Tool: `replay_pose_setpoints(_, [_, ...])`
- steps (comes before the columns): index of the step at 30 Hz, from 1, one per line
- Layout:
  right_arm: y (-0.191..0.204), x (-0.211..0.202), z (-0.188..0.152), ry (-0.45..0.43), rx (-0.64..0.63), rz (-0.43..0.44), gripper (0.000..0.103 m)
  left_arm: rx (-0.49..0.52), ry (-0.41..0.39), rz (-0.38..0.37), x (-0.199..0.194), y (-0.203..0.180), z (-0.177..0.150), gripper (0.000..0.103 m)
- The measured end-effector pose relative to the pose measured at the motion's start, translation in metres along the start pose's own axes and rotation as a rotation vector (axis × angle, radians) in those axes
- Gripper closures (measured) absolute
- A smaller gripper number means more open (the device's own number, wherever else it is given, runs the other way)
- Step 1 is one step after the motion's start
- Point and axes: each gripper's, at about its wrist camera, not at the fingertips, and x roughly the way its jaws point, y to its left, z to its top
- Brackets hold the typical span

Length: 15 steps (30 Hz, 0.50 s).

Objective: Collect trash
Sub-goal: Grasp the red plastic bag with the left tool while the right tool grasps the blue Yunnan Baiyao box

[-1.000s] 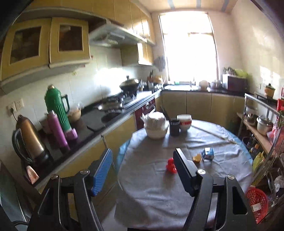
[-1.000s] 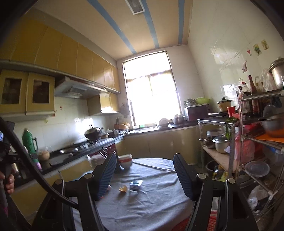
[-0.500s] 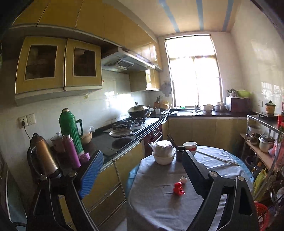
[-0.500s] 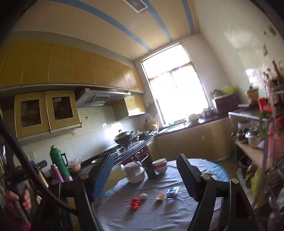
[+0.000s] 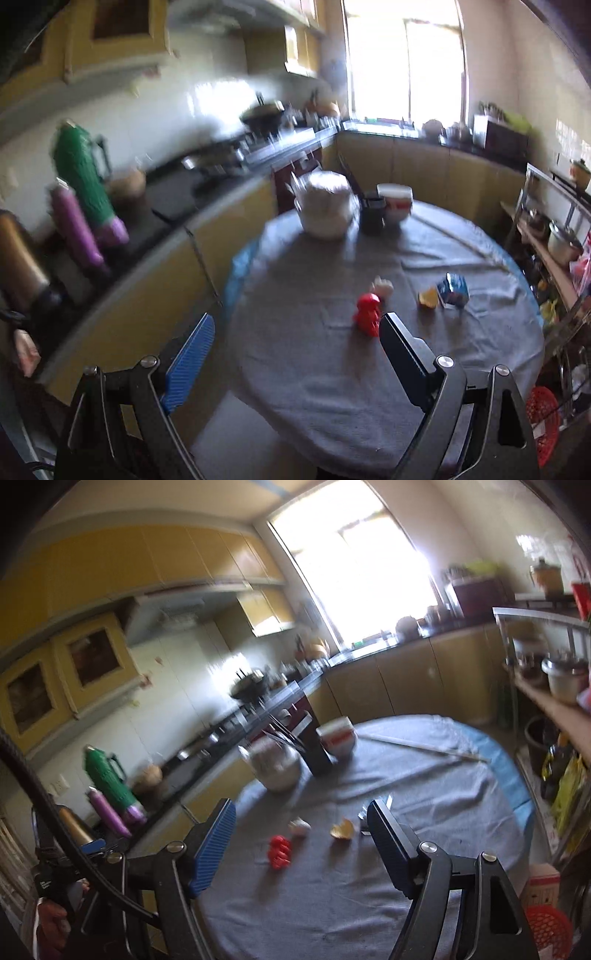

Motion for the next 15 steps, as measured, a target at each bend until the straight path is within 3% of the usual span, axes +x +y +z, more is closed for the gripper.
replay_pose_setpoints(8, [-0.062,0.153,-0.003,0.269,0.141,-0.087,0.026,0.003,0.268,-0.064,0.139,-0.034,0.004,0.012])
replay_pose_setpoints(15, [-0.083,0.253,0.001,0.421,0.194,-0.158,0.026,0.012,0.364,-0.093,0.21,-0.061,0.01,0.012])
